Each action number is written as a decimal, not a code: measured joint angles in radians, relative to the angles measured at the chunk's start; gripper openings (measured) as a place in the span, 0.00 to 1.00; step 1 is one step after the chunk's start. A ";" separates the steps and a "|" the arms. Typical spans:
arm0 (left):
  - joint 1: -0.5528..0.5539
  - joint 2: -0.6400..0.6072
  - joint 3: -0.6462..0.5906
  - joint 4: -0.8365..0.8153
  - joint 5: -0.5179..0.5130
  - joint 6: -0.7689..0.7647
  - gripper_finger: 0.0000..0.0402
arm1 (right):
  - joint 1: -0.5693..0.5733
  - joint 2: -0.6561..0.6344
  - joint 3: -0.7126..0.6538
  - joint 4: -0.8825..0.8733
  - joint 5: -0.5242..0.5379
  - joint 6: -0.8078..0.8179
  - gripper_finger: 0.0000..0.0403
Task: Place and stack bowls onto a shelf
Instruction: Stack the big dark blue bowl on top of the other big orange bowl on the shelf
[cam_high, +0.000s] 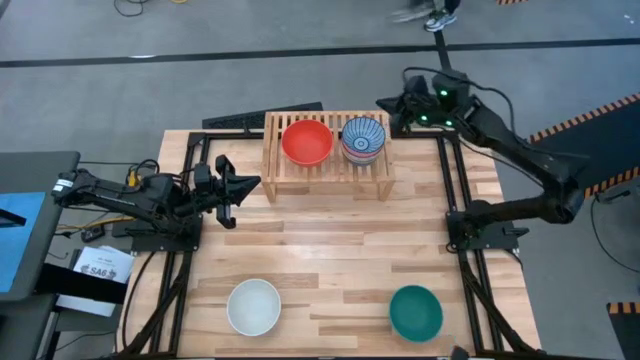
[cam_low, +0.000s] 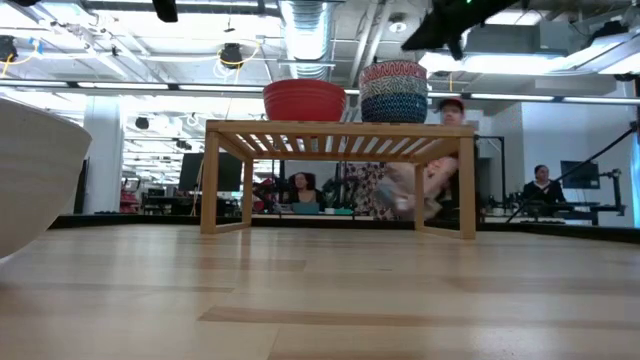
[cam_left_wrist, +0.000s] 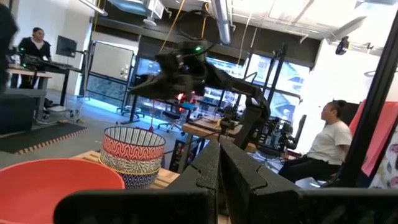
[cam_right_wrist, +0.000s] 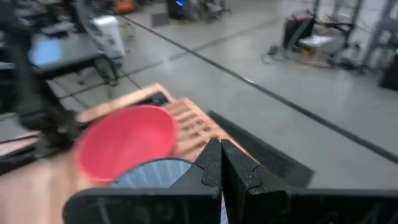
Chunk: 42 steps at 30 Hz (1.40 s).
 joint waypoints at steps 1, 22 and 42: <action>0.000 0.000 0.000 -0.001 0.003 -0.001 0.00 | 0.007 -0.020 0.000 -0.009 -0.015 0.002 0.05; 0.000 0.000 0.000 -0.051 0.137 -0.070 0.00 | 0.301 -0.192 0.000 -0.173 -0.057 0.112 0.05; 0.000 -0.001 0.000 -0.157 0.260 -0.095 0.00 | 0.631 -0.153 0.000 -0.027 -0.054 0.430 0.10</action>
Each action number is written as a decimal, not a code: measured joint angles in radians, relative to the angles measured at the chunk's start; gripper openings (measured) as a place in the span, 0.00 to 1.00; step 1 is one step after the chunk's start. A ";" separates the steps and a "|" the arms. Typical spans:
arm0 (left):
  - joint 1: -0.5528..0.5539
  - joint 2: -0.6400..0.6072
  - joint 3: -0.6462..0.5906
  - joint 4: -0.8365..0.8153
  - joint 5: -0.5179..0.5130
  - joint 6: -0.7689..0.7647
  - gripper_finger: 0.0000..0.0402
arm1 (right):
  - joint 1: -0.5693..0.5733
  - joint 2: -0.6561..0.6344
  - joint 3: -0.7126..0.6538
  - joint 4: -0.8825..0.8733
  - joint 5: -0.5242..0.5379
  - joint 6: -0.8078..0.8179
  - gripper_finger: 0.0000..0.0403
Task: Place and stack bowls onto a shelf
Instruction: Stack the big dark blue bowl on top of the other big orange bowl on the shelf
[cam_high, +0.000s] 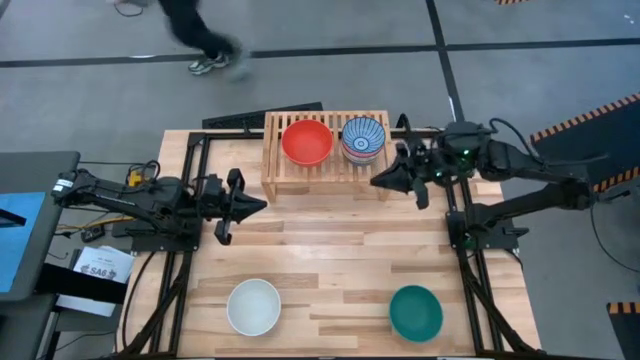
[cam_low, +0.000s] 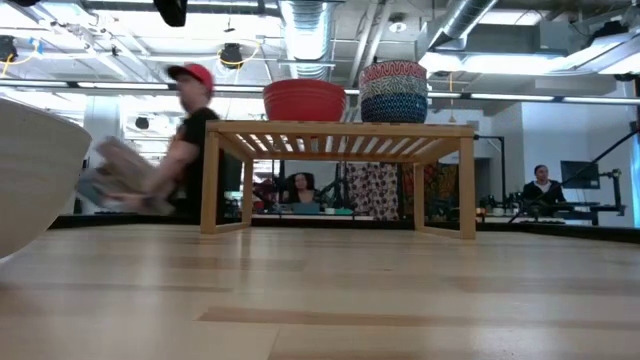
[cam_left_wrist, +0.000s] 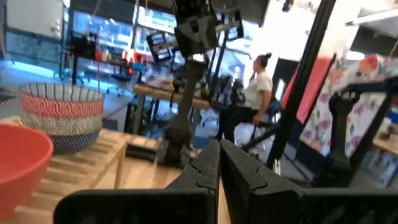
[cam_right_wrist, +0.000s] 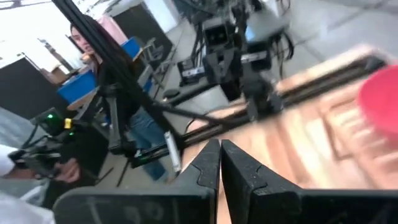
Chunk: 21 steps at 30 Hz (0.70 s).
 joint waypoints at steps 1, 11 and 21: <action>0.000 0.000 0.000 -0.016 0.004 0.000 0.00 | 0.013 0.009 0.000 -0.007 0.000 0.018 0.10; 0.000 0.000 0.000 -0.045 -0.008 -0.054 0.00 | 0.134 0.077 0.000 -0.394 -0.048 0.137 0.27; -0.001 0.001 0.000 -0.049 -0.072 -0.108 0.00 | 0.418 0.053 -0.115 -0.662 0.005 0.182 0.59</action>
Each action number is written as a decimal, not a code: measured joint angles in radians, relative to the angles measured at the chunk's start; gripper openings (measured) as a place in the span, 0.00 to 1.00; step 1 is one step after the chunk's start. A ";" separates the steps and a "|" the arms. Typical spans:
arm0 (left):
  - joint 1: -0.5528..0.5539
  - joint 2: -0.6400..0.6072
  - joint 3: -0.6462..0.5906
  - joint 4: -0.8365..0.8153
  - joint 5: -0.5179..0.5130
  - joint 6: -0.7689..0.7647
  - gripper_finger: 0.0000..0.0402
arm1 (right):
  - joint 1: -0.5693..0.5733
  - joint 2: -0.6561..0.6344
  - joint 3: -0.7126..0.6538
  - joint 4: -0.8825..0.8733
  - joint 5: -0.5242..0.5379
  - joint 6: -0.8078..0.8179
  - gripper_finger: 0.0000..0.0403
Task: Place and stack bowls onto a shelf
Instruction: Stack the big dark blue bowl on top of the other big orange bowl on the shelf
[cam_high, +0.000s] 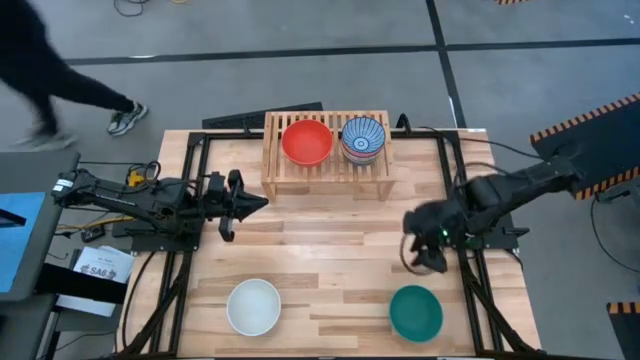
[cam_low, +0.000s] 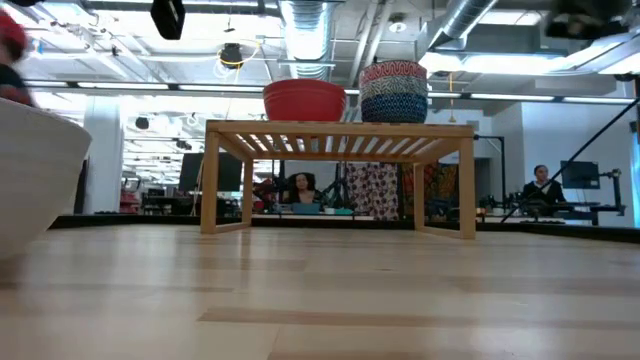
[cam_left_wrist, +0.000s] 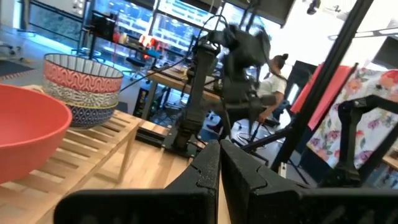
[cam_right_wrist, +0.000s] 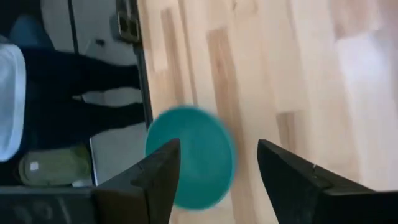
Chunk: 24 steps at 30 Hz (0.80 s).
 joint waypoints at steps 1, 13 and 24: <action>0.000 0.000 0.000 0.000 -0.007 0.000 0.00 | 0.031 -0.019 -0.039 0.029 0.009 0.018 0.60; 0.001 0.000 0.000 -0.009 -0.033 0.002 0.00 | 0.325 -0.038 -0.278 0.200 0.163 0.319 0.58; 0.001 0.000 0.000 -0.055 0.006 0.010 0.00 | 0.378 0.171 -0.278 0.229 0.239 0.364 0.58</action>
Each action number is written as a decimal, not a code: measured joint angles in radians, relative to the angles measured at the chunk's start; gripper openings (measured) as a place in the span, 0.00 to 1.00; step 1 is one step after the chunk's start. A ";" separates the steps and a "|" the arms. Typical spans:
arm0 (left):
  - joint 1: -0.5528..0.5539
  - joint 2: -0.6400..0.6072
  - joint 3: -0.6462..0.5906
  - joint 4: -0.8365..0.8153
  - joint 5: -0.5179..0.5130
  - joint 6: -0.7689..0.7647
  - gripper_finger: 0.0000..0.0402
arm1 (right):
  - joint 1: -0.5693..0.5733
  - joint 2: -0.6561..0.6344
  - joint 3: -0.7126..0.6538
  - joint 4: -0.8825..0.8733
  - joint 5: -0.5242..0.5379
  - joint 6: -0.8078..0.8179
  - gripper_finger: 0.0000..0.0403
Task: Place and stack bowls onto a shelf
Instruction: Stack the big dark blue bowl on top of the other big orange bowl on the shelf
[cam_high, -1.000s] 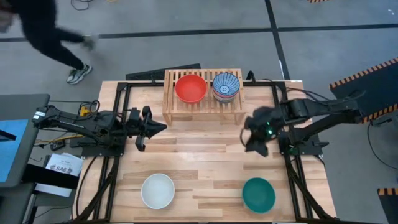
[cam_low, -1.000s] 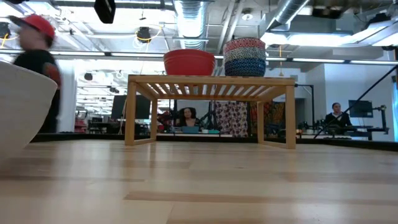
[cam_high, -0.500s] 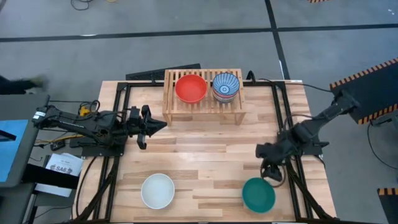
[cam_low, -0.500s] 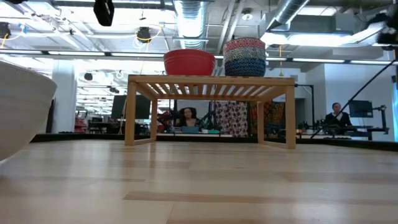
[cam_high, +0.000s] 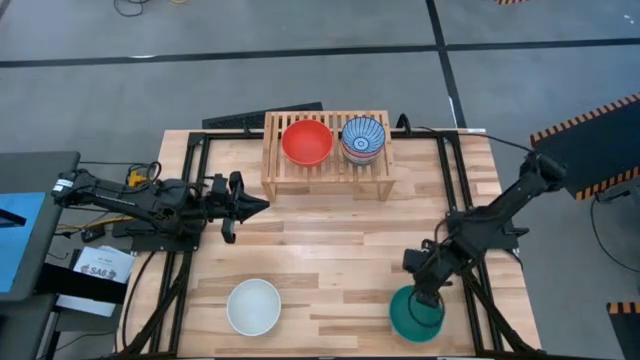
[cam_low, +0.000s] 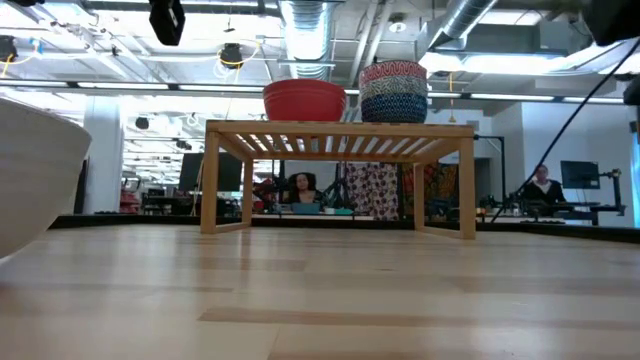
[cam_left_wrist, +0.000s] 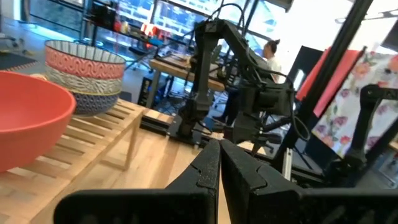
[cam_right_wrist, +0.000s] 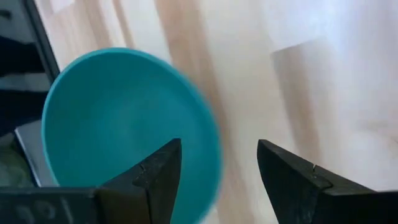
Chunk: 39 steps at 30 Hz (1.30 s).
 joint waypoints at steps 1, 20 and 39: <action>0.000 0.000 0.000 0.000 0.006 0.000 0.00 | -0.001 0.020 0.000 0.022 -0.013 -0.008 0.58; 0.000 0.000 0.000 -0.022 0.031 0.007 0.00 | -0.050 0.242 0.001 0.151 -0.113 -0.074 0.58; 0.000 -0.112 0.001 -0.119 0.084 0.062 0.00 | -0.233 0.239 0.213 0.172 -0.164 -0.194 0.06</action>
